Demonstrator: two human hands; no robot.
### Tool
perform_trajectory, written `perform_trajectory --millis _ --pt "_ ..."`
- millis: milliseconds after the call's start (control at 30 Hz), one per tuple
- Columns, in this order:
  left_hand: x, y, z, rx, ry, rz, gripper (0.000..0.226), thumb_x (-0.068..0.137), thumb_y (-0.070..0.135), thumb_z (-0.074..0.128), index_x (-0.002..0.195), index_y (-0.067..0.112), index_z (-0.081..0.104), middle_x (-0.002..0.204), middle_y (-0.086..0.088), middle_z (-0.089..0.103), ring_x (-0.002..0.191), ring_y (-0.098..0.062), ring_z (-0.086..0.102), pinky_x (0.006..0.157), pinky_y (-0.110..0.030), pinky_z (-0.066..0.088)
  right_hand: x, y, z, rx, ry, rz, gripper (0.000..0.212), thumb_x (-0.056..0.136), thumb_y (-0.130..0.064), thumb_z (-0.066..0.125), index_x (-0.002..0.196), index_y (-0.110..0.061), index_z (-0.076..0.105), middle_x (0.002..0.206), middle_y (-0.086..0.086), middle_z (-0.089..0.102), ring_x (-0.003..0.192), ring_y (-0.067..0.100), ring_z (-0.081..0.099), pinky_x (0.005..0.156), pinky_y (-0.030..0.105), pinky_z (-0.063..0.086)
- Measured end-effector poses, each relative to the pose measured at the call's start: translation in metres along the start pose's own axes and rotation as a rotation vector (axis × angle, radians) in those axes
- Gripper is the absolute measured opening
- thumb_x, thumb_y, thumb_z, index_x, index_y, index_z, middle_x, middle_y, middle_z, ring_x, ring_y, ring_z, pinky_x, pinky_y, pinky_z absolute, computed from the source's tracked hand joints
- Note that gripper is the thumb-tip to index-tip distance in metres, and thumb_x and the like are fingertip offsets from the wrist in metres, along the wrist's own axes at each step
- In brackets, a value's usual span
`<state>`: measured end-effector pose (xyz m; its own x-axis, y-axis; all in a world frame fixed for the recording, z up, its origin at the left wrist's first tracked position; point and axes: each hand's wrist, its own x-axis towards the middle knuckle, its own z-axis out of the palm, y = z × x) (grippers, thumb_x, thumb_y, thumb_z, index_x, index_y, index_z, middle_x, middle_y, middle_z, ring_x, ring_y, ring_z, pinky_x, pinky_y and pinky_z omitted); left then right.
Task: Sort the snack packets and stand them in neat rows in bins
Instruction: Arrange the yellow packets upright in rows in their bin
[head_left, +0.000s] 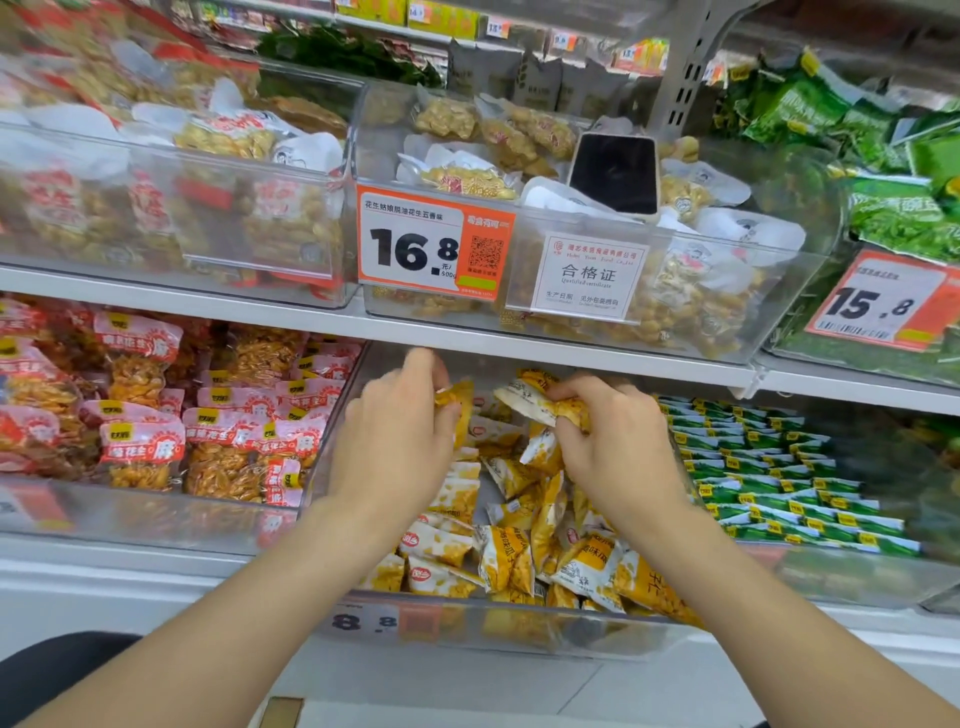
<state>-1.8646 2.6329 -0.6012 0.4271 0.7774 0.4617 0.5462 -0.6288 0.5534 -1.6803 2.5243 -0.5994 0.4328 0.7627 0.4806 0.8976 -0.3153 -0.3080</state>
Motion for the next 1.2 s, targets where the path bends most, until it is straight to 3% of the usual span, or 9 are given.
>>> perform_trajectory --millis 167,333,467,633,700,833,1000,1067,1200 --pt "-0.001 -0.001 -0.013 0.437 -0.105 0.065 0.039 0.092 0.003 0.067 0.126 0.012 0.05 0.122 -0.009 0.053 0.111 -0.029 0.059 0.087 -0.034 0.045 0.001 -0.041 0.015 0.308 -0.048 0.172 0.018 0.088 -0.029 0.073 0.103 -0.037 0.073 0.088 -0.015 0.072 0.077 0.009 0.063 0.085 0.031 0.048" --pt "-0.008 -0.015 -0.016 0.45 -0.055 0.254 0.081 0.048 -0.017 0.075 0.126 -0.002 0.058 0.108 -0.014 0.057 0.099 -0.033 0.057 0.085 -0.044 0.057 -0.003 -0.089 0.044 0.469 -0.164 0.262 0.018 0.092 -0.032 0.072 0.109 -0.034 0.067 0.103 -0.015 0.065 0.115 0.022 0.061 0.091 0.033 0.049" --pt "-0.007 -0.025 -0.028 0.472 -0.192 0.34 0.1 0.06 -0.012 0.053 0.157 0.004 0.035 0.148 -0.019 0.043 0.139 -0.042 0.041 0.119 -0.055 0.038 -0.002 -0.101 0.052 0.678 -0.452 0.253 0.029 0.1 -0.036 0.059 0.127 -0.028 0.066 0.124 -0.01 0.069 0.121 0.014 0.063 0.105 0.035 0.05" --pt "-0.007 -0.018 -0.036 0.357 -0.526 0.364 0.089 0.081 -0.004 0.049 0.163 0.025 0.028 0.162 0.0 0.042 0.148 -0.024 0.041 0.123 -0.039 0.032 0.006 -0.079 0.028 1.043 -0.751 0.437 0.044 0.094 -0.008 0.051 0.135 -0.022 0.06 0.132 0.005 0.067 0.123 0.021 0.062 0.099 0.04 0.055" --pt "-0.005 -0.02 -0.036 0.265 -0.66 0.278 0.086 0.088 0.002 0.044 0.164 0.037 0.022 0.167 0.01 0.035 0.149 -0.02 0.04 0.118 -0.04 0.041 0.012 -0.06 0.024 0.946 -0.673 0.489 0.052 0.086 -0.012 0.059 0.134 -0.03 0.06 0.127 0.005 0.067 0.118 0.026 0.065 0.101 0.056 0.057" --pt "-0.003 -0.018 -0.028 0.297 -0.741 0.195 0.076 0.087 0.049 0.038 0.162 0.035 0.034 0.17 0.01 0.03 0.155 -0.017 0.03 0.123 -0.044 0.034 0.021 -0.028 0.024 0.475 -0.402 0.43 0.037 0.091 -0.017 0.059 0.124 -0.029 0.066 0.113 0.001 0.071 0.096 0.024 0.074 0.091 0.045 0.062" --pt "-0.009 0.004 -0.015 0.567 -0.571 0.209 0.106 0.068 0.104 0.027 0.135 0.031 0.064 0.141 0.002 0.055 0.131 -0.025 0.045 0.104 -0.046 0.043 0.019 -0.018 0.035 0.102 -0.699 0.255 0.059 0.089 -0.033 0.072 0.145 -0.021 0.058 0.138 0.006 0.062 0.12 0.023 0.062 0.094 0.032 0.054" --pt "-0.01 0.008 -0.008 0.62 -0.57 0.201 0.106 0.063 0.104 0.038 0.131 0.028 0.064 0.138 0.0 0.053 0.13 -0.027 0.042 0.105 -0.047 0.04 0.02 -0.018 0.038 0.051 -0.733 0.18 0.07 0.088 -0.044 0.078 0.151 -0.022 0.053 0.143 0.005 0.058 0.131 0.025 0.056 0.102 0.034 0.052" --pt "-0.013 0.012 0.002 0.597 -0.577 0.15 0.085 0.065 0.074 0.068 0.134 0.028 0.055 0.138 0.0 0.048 0.125 -0.028 0.041 0.101 -0.045 0.042 0.025 -0.013 0.036 -0.003 -0.753 0.176 0.063 0.08 -0.055 0.084 0.132 -0.025 0.065 0.114 -0.004 0.062 0.101 0.017 0.062 0.081 0.03 0.053"
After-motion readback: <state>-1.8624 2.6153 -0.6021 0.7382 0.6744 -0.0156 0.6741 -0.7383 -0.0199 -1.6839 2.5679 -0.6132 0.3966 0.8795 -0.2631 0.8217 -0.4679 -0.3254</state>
